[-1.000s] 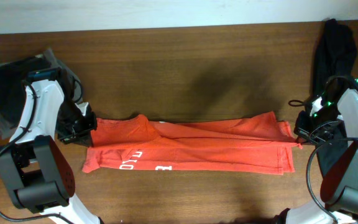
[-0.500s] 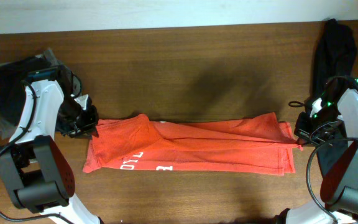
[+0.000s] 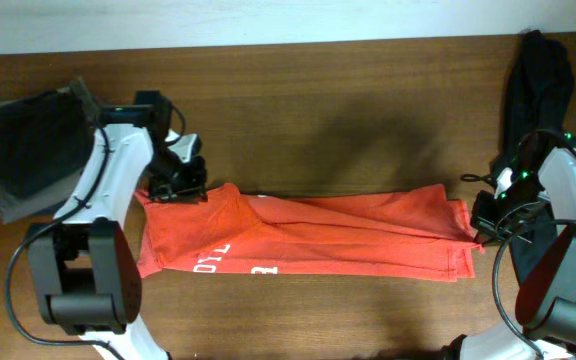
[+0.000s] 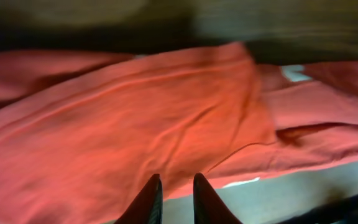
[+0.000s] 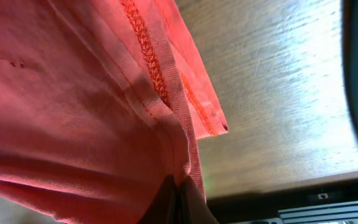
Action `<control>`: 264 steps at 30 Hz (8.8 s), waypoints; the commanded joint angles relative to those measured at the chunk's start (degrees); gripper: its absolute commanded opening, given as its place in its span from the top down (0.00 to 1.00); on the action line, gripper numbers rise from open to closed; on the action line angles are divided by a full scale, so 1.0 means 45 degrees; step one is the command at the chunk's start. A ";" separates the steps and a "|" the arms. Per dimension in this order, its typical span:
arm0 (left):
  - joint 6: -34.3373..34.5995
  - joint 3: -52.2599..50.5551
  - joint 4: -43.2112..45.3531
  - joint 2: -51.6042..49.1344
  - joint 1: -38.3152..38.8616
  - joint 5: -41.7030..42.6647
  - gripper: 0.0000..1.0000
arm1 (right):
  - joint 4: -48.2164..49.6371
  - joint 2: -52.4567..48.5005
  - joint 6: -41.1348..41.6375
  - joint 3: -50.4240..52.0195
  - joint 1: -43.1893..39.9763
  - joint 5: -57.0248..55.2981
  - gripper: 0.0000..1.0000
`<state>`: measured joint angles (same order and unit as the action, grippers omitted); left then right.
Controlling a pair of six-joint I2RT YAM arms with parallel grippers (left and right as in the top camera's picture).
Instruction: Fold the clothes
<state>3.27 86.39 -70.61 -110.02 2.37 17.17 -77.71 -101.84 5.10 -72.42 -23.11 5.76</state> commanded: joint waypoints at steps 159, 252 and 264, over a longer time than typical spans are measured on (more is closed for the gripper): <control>-0.0010 -0.0078 -0.0525 0.0908 0.1554 -0.1054 0.82 | 0.4274 -0.1263 0.2579 0.0321 0.9598 0.0515 0.48; 0.0549 -0.5770 0.5119 0.0923 0.1141 -0.1447 1.00 | 0.0408 0.0301 0.1749 -0.4041 1.0438 -0.1127 0.30; 0.0024 -0.3332 0.3405 0.1899 -0.2414 -0.2210 1.00 | 0.0204 0.0301 0.1511 -0.4041 0.8189 -0.1870 0.24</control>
<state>4.71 67.85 -54.52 -104.73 -4.99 8.69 -76.34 -100.79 13.08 -90.13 16.40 -0.80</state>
